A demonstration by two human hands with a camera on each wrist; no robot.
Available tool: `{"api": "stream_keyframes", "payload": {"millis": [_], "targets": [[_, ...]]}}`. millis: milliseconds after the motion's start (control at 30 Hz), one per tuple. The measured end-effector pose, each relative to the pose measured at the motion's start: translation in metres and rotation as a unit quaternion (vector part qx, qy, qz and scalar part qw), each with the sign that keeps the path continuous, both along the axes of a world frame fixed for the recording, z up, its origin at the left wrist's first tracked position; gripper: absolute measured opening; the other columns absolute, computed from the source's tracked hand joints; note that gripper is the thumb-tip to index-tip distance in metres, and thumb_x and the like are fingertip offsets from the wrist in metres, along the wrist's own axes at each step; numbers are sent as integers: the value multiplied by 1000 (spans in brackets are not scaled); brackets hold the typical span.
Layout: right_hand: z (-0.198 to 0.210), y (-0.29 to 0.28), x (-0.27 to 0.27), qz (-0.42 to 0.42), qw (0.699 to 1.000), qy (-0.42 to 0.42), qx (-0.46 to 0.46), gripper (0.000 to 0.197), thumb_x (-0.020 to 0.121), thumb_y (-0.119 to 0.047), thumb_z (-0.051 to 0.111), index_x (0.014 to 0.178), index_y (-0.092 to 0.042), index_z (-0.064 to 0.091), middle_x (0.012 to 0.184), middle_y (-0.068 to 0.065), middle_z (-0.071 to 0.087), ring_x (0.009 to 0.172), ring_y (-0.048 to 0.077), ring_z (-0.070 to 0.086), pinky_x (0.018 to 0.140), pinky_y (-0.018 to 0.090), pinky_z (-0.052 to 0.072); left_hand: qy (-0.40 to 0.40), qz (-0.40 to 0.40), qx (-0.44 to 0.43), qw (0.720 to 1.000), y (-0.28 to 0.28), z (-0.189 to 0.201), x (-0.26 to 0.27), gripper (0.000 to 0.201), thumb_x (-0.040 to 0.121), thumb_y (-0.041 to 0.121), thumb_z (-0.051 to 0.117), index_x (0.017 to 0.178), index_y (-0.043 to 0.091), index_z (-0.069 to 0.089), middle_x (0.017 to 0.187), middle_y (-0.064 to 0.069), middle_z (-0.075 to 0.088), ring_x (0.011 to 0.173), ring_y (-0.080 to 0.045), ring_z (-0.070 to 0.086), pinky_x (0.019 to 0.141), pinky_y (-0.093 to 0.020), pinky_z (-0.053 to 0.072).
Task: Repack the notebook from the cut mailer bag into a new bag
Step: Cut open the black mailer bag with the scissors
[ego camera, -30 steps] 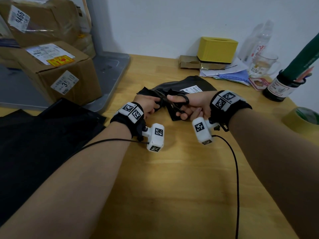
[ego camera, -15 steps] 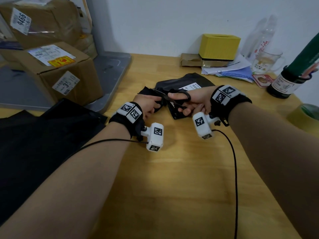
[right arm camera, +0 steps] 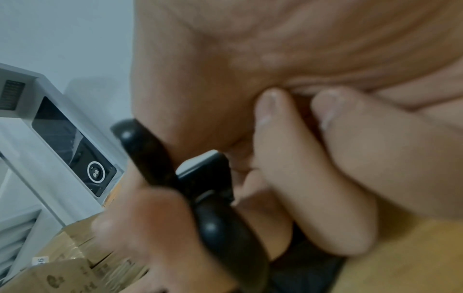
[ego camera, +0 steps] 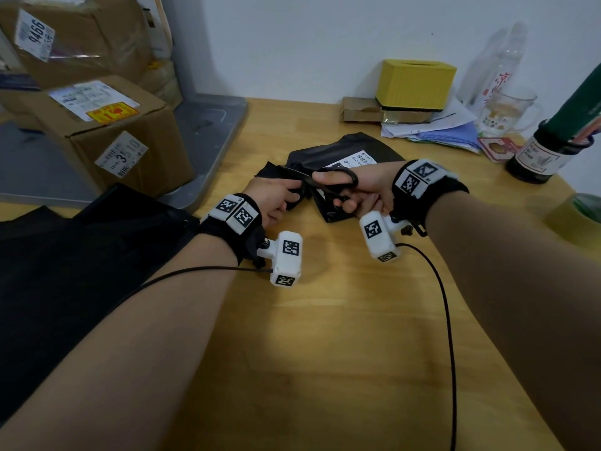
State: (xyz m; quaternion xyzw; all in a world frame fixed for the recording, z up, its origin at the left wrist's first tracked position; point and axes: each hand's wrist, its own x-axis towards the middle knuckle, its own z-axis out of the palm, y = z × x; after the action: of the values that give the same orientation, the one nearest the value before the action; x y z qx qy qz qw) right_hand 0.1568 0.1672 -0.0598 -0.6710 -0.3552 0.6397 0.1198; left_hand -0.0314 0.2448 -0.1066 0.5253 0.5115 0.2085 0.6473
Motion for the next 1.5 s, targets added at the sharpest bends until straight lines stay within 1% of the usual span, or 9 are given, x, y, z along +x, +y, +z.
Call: {"api": "stream_keyframes", "payload": {"millis": [167, 333, 467, 700, 900, 1100, 1167, 1300, 1500], "targets": [[6, 4, -7, 20, 999, -28, 15, 67, 73, -79, 56, 75, -12, 59, 59, 0, 56, 29, 3, 28, 37, 12, 15, -52, 1, -34, 998, -1, 0, -4, 38, 94, -2, 58, 121, 22, 69, 103, -5, 52, 51, -5, 31, 33, -14, 24], [2, 9, -15, 7, 1000, -29, 7, 63, 69, -78, 65, 74, -16, 57, 58, -4, 52, 31, 3, 25, 40, 13, 13, -78, 7, -52, 996, 1, -2, -6, 43, 96, -3, 54, 131, 20, 63, 94, -1, 54, 47, -2, 32, 33, -13, 24], [0, 7, -14, -16, 999, -28, 22, 58, 72, -77, 67, 72, -20, 55, 53, -9, 46, 32, 3, 23, 42, 14, 11, -71, 27, -43, 996, 0, -3, -6, 42, 93, -5, 57, 126, 19, 67, 98, -6, 57, 47, -3, 33, 34, -14, 25], [-2, 5, -14, -30, 999, -19, 25, 63, 66, -79, 70, 73, -17, 59, 60, -6, 51, 32, 3, 24, 42, 13, 13, -59, 54, -3, 997, -10, -1, -5, 38, 91, -6, 59, 117, 19, 69, 97, -8, 56, 49, -6, 36, 35, -15, 26], [10, 1, -21, -17, 999, -42, 30, 71, 74, -85, 56, 79, -14, 60, 66, -2, 56, 34, 3, 26, 42, 13, 15, -51, 80, 15, 995, -17, 0, -5, 37, 93, -5, 58, 124, 15, 63, 75, -2, 54, 49, -7, 39, 34, -16, 28], [4, 2, -14, -26, 999, -13, 27, 78, 69, -89, 58, 84, -13, 63, 72, 1, 60, 36, 5, 27, 40, 14, 17, -30, 97, 25, 995, -17, -1, -5, 51, 90, 2, 66, 133, 15, 44, 74, -6, 52, 49, -11, 42, 37, -19, 32], [2, 2, -12, -28, 999, -6, 25, 78, 65, -89, 62, 83, -13, 64, 72, 0, 60, 37, 5, 27, 41, 14, 15, -29, 88, 46, 995, -19, 0, -4, 49, 91, 1, 64, 132, 21, 47, 80, -7, 56, 49, -11, 45, 36, -19, 32], [5, 4, -15, -12, 999, -39, 30, 77, 68, -89, 59, 82, -13, 62, 69, 0, 58, 36, 4, 25, 45, 15, 12, 2, 59, 94, 994, -22, 0, -1, 41, 93, 0, 59, 124, 26, 63, 69, -4, 54, 45, -10, 42, 35, -19, 33], [7, 9, -17, 9, 998, -65, 27, 74, 69, -87, 59, 79, -14, 60, 64, -2, 54, 33, 3, 25, 40, 12, 15, 15, 38, 94, 995, -22, 1, -5, 41, 95, 0, 57, 125, 26, 64, 65, -1, 51, 47, -10, 40, 38, -19, 33]]}}
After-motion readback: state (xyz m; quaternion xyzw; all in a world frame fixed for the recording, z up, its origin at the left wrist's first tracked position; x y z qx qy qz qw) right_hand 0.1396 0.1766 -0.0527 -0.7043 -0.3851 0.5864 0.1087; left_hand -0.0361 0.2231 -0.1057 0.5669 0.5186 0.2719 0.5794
